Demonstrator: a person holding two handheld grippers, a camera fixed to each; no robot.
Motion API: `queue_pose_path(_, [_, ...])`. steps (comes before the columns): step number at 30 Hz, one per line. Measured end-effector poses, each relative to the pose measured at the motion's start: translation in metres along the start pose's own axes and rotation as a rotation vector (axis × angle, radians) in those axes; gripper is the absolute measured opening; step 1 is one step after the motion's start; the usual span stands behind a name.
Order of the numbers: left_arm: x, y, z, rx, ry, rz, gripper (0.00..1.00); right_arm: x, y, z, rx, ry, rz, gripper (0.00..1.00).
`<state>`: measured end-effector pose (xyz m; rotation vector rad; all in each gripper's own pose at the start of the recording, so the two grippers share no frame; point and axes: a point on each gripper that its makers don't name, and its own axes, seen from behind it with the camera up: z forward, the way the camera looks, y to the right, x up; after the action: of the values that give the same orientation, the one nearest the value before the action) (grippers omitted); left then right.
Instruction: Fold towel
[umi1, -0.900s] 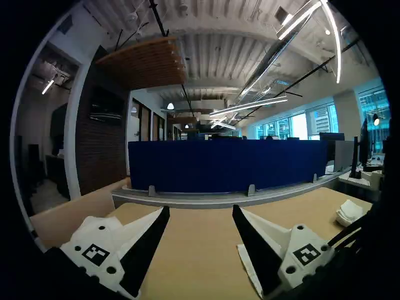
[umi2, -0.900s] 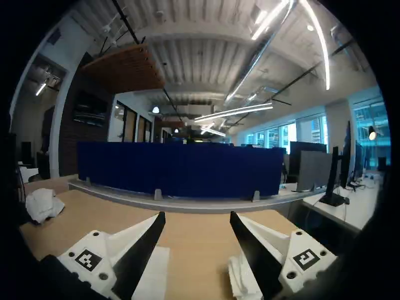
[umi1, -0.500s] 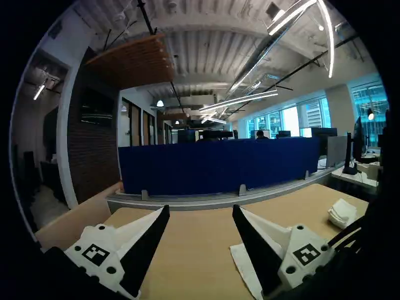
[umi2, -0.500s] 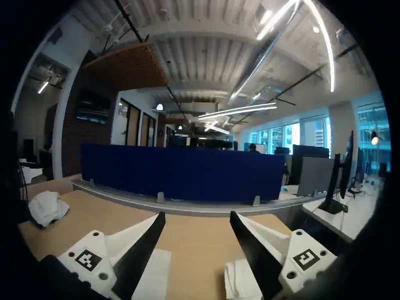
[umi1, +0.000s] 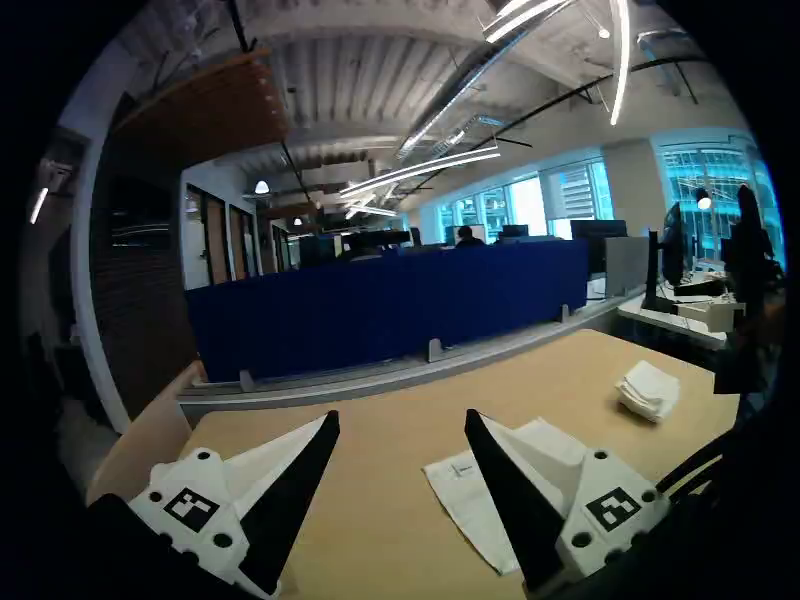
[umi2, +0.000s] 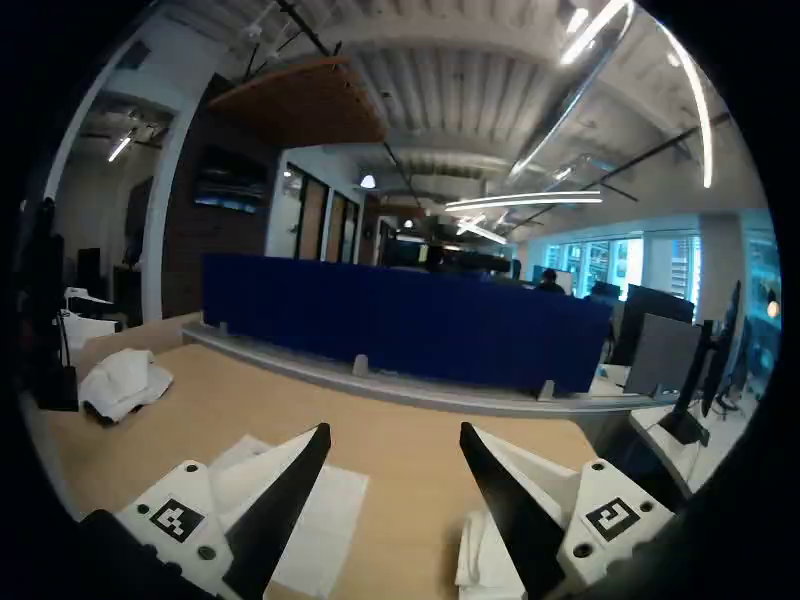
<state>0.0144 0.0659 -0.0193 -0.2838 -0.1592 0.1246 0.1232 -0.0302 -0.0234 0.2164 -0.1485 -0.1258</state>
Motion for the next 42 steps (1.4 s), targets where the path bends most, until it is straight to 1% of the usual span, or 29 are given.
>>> queue_pose_path(5, [-0.019, 0.029, -0.002, -0.129, -0.082, 0.032, 0.93, -0.019, -0.023, -0.002, 0.126, -0.107, -0.046, 1.00])
queue_pose_path(8, [-0.032, 0.043, -0.004, -0.196, -0.128, 0.046, 0.93, -0.035, -0.034, -0.005, 0.189, -0.177, -0.074, 1.00])
queue_pose_path(11, [-0.041, 0.050, -0.004, -0.226, -0.157, 0.061, 0.93, -0.046, -0.043, -0.008, 0.233, -0.223, -0.094, 1.00])
queue_pose_path(14, [-0.047, 0.052, -0.003, -0.234, -0.175, 0.066, 0.93, -0.055, -0.047, -0.010, 0.254, -0.252, -0.107, 1.00])
queue_pose_path(20, [-0.060, 0.058, 0.000, -0.251, -0.207, 0.051, 0.93, -0.069, -0.049, -0.007, 0.262, -0.282, -0.124, 1.00])
queue_pose_path(23, [-0.071, 0.060, 0.001, -0.253, -0.222, 0.054, 0.93, -0.079, -0.050, -0.005, 0.266, -0.295, -0.123, 1.00])
queue_pose_path(31, [-0.111, 0.072, 0.004, -0.275, -0.271, 0.070, 0.93, -0.112, -0.051, 0.004, 0.278, -0.321, -0.126, 1.00])
queue_pose_path(38, [-0.153, 0.086, 0.007, -0.302, -0.332, 0.088, 0.93, -0.151, -0.059, 0.009, 0.303, -0.371, -0.139, 1.00])
queue_pose_path(42, [-0.175, 0.095, 0.009, -0.321, -0.369, 0.090, 0.93, -0.175, -0.062, 0.012, 0.313, -0.407, -0.153, 1.00])
